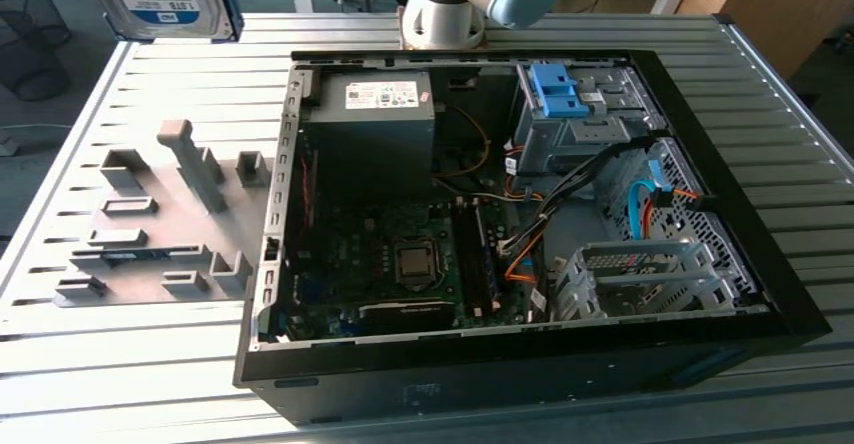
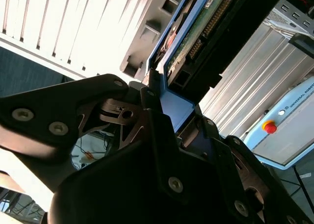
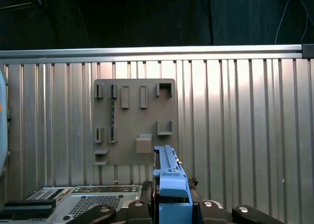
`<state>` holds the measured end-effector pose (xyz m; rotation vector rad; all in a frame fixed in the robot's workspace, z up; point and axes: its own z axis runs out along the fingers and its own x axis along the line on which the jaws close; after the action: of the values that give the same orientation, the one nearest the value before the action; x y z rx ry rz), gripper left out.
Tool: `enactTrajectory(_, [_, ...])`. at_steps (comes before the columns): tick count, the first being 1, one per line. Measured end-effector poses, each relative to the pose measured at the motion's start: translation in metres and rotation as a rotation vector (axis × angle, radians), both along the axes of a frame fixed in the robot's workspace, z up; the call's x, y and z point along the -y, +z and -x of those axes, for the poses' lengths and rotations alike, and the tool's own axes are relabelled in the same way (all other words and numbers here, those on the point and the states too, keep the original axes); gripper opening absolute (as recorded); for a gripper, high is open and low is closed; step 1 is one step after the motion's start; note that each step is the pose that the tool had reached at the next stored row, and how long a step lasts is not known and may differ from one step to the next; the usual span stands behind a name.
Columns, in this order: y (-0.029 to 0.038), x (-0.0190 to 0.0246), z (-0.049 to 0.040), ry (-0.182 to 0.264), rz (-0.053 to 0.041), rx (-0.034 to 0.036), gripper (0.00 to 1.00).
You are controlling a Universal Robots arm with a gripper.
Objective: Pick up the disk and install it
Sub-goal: 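Pick up the disk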
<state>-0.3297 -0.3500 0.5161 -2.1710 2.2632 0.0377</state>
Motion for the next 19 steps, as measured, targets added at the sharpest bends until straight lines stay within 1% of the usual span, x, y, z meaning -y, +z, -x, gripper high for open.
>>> enactTrajectory(19, [0.0, 0.0, -0.0348, 0.0, 0.0, -0.0005, 0.37])
